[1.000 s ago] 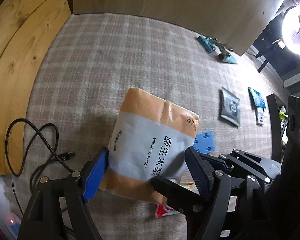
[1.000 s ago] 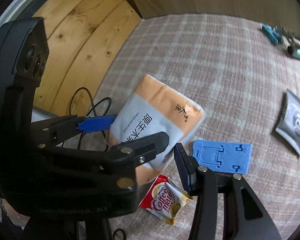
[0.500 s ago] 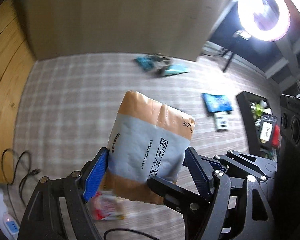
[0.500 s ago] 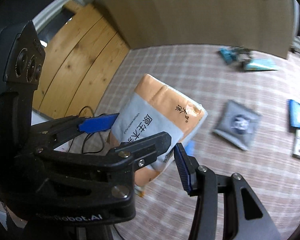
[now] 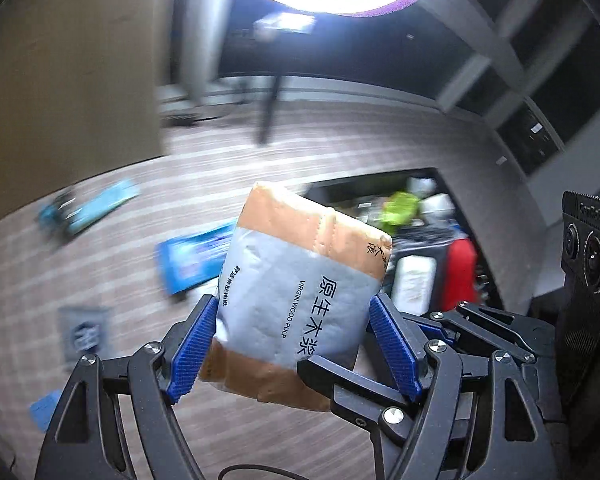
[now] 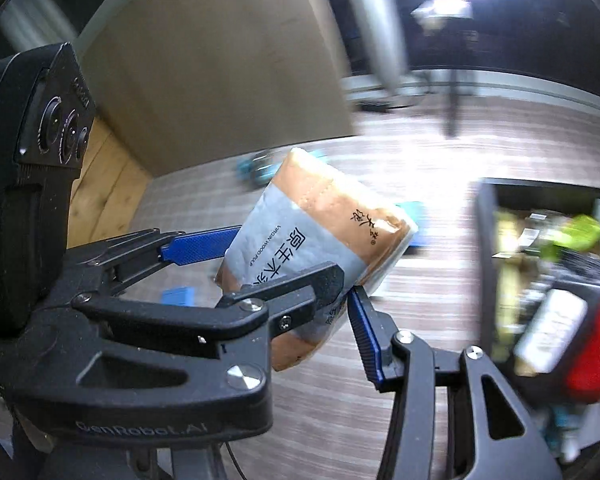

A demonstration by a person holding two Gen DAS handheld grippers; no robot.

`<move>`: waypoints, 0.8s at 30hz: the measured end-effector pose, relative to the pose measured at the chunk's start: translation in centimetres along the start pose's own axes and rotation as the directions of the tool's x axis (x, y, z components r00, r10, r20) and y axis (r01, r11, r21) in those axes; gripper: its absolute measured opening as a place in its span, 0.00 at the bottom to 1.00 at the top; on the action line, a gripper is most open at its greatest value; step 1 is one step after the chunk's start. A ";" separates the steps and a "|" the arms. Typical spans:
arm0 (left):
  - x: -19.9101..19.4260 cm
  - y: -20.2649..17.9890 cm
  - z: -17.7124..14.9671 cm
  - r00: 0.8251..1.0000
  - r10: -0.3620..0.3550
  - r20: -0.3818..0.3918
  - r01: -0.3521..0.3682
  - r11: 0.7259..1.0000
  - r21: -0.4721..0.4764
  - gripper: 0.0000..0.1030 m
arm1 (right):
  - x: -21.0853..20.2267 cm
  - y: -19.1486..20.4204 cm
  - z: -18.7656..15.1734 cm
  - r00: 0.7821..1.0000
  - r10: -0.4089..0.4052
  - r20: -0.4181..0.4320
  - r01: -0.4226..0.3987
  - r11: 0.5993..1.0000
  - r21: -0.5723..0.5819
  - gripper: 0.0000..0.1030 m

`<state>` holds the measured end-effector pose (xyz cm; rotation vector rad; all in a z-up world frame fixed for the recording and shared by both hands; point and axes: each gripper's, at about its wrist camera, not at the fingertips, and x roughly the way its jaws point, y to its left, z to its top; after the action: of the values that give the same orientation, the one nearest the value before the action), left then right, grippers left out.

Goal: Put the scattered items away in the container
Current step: 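Carry the tissue pack with both tools over the tray and release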

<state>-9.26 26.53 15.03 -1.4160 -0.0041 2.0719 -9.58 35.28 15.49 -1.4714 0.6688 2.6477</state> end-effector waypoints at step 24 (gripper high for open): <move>6.2 -16.6 6.3 0.999 -0.045 0.023 0.042 0.992 0.119 0.69 | -13.9 -22.4 0.2 0.976 -0.178 0.129 0.152 0.970 0.188 0.46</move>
<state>-7.89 45.06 18.06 -1.3064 0.0758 2.0201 3.19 58.00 19.12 -1.2185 0.7138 2.4682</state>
